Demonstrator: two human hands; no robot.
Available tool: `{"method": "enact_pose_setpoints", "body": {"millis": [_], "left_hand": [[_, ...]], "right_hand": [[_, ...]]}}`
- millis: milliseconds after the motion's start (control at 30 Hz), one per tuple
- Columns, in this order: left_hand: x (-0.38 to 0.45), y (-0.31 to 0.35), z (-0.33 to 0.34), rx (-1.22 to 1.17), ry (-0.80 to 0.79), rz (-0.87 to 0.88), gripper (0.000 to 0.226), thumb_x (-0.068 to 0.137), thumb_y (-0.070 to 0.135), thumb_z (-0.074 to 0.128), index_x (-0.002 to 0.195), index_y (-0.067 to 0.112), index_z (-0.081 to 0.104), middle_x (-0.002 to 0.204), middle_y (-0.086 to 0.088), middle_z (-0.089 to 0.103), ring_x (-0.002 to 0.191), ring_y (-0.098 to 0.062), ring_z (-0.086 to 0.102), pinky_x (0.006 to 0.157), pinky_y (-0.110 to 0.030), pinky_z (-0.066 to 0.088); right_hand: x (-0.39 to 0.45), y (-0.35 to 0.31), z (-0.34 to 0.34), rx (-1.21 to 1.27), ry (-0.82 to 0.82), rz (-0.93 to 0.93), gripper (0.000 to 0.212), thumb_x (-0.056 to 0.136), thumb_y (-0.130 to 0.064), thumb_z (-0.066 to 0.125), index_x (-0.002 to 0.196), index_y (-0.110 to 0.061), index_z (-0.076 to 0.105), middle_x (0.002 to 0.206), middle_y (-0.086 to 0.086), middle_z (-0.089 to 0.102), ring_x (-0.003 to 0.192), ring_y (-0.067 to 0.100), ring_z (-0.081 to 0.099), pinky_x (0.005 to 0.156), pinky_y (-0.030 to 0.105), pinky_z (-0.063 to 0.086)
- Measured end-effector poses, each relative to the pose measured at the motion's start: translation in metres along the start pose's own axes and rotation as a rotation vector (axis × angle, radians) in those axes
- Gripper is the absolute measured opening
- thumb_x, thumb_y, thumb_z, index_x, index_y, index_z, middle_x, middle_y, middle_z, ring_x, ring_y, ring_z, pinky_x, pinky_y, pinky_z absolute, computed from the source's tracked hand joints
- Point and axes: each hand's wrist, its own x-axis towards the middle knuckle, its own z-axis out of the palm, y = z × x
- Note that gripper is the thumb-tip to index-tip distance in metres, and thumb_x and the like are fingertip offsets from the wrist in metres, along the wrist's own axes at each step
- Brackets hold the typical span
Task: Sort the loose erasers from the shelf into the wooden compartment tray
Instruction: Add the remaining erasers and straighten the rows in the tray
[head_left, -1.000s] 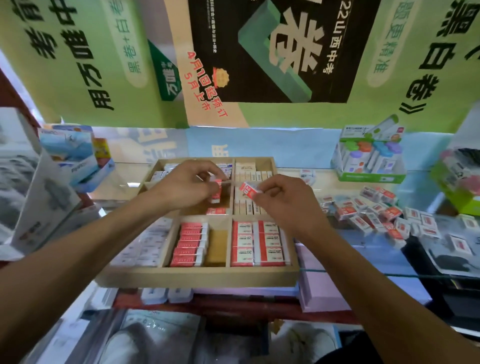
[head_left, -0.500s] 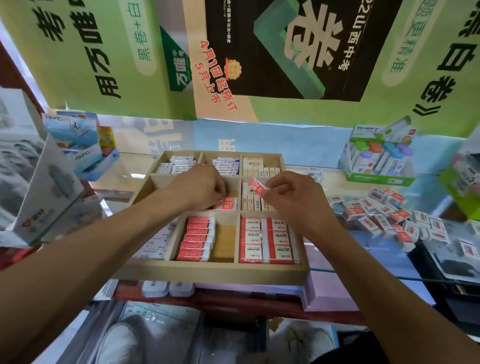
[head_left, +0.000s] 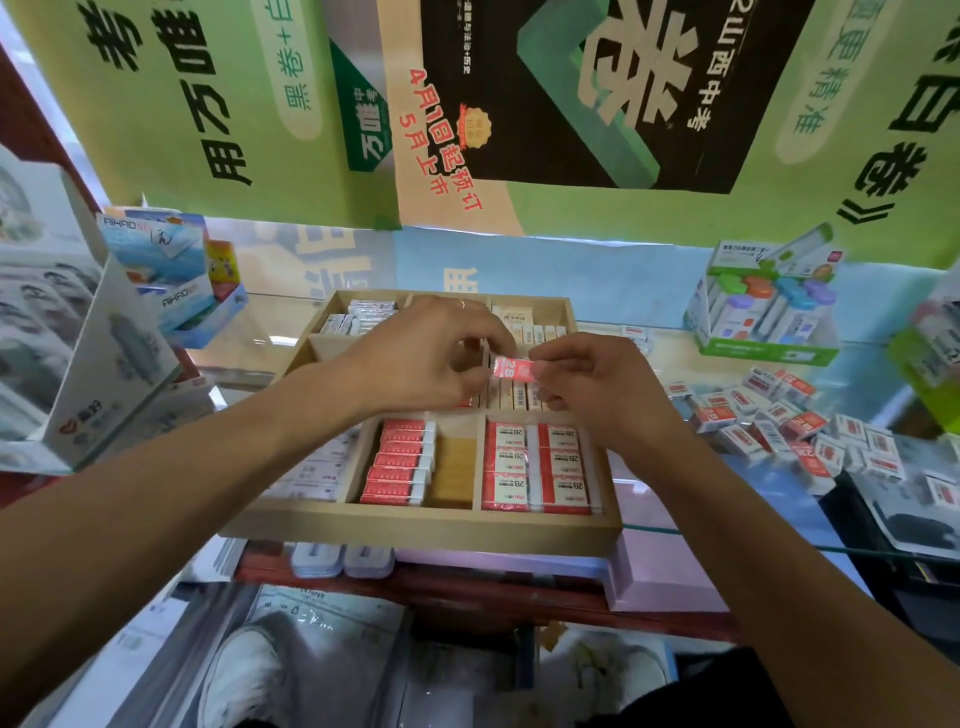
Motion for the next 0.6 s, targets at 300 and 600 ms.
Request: {"method": "enact_pose_setpoints", "body": {"millis": [300, 600], "left_hand": [[0.003, -0.002, -0.006, 0.098, 0.017, -0.144, 0.017, 0.083, 0.019, 0.071, 0.100, 0.019, 0.072, 0.087, 0.008, 0.070, 0.072, -0.003, 0.059, 0.063, -0.004, 0.041], [0.012, -0.029, 0.005, 0.224, -0.097, -0.349, 0.007, 0.083, 0.015, 0.070, 0.087, 0.020, 0.066, 0.085, 0.004, 0.065, 0.085, -0.017, 0.061, 0.070, -0.026, 0.044]], "right_hand": [[0.000, 0.000, -0.007, 0.079, 0.000, 0.064, 0.018, 0.087, -0.027, 0.066, 0.105, -0.026, 0.066, 0.091, -0.010, 0.069, 0.087, 0.012, 0.068, 0.085, 0.033, 0.056], [0.000, 0.005, -0.016, -0.003, 0.061, -0.003, 0.010, 0.089, -0.027, 0.063, 0.082, -0.035, 0.064, 0.083, -0.017, 0.066, 0.078, 0.006, 0.065, 0.075, 0.031, 0.058]]}}
